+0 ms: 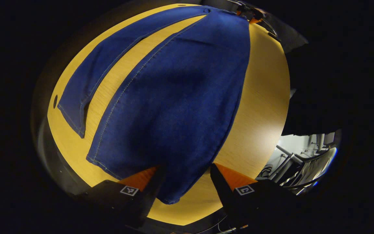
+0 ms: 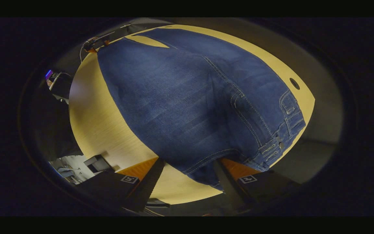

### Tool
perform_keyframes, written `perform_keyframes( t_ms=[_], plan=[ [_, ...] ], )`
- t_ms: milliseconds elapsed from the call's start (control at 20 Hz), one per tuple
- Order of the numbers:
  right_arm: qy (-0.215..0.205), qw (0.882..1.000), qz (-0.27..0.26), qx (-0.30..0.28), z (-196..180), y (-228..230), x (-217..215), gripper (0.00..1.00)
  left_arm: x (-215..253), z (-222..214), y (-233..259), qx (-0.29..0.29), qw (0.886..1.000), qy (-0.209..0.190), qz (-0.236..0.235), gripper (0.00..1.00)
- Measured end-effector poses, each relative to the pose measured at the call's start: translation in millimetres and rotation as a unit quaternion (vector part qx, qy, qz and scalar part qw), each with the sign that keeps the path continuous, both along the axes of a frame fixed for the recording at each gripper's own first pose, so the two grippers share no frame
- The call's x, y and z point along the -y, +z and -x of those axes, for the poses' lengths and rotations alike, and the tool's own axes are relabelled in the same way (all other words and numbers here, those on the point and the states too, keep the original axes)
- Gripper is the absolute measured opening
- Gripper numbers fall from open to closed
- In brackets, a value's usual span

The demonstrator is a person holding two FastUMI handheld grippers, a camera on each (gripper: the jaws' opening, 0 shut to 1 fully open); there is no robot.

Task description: Grasp the waist and the cuffs of the jeans and fold them to make the two legs overlap; first hold the waist and fold one-third of the jeans toward the cuffs, then hold the cuffs and fold the remaining one-third in the same direction to finish folding.

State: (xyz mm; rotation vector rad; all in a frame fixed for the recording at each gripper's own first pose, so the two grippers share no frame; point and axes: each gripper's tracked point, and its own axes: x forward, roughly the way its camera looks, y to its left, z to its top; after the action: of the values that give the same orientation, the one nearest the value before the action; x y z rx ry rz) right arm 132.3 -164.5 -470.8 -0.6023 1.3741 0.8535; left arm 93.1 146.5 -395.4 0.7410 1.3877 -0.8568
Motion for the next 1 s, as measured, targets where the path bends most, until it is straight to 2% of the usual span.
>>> perform_keyframes(
  t_ms=[50,100,200,250,350,400,450,500,550,650,800,950,1000],
  plan=[
    [-0.018,1.000,0.010,-0.005,-1,1,2,0.95,-2,-8,-3,0.011,1.000,0.017,-0.001,0.93],
    [-0.040,0.999,0.018,-0.007,-7,-4,3,0.91,-1,-12,-4,0.020,0.999,0.038,-0.003,0.64],
    [-0.102,0.995,0.010,0.010,-27,-6,-6,0.36,0,-18,3,0.023,0.998,0.065,-0.006,0.06],
    [-0.112,0.994,0.005,0.017,-30,2,-3,0.09,-1,-20,2,0.025,0.997,0.076,-0.006,0.06],
    [-0.146,0.989,0.000,0.025,-30,4,-2,0.05,2,-25,2,0.033,0.994,0.109,-0.003,0.06],
    [-0.167,0.986,-0.003,0.024,-28,4,-3,0.11,0,-31,5,0.045,0.991,0.123,-0.006,0.06],
    [-0.183,0.983,-0.009,0.030,-28,5,-3,0.11,-1,-38,9,0.060,0.990,0.130,-0.012,0.06],
    [-0.190,0.981,-0.015,0.039,-28,8,-3,0.15,-3,-43,14,0.072,0.988,0.135,-0.019,0.06],
    [-0.195,0.979,-0.018,0.051,-29,13,-4,0.10,-4,-47,20,0.081,0.987,0.140,-0.022,0.06],
    [-0.206,0.975,-0.031,0.077,-33,34,-8,0.10,-1,-50,33,0.092,0.984,0.150,-0.024,0.06],
    [-0.240,0.959,-0.070,0.131,-59,77,-15,0.10,-9,-68,58,0.114,0.978,0.171,-0.035,0.06],
    [-0.266,0.942,-0.091,0.181,-88,109,-16,0.10,-9,-101,93,0.145,0.967,0.208,-0.012,0.06],
    [-0.274,0.937,-0.095,0.194,-95,115,-16,0.15,-7,-115,104,0.148,0.963,0.227,-0.001,0.06]
  ],
)
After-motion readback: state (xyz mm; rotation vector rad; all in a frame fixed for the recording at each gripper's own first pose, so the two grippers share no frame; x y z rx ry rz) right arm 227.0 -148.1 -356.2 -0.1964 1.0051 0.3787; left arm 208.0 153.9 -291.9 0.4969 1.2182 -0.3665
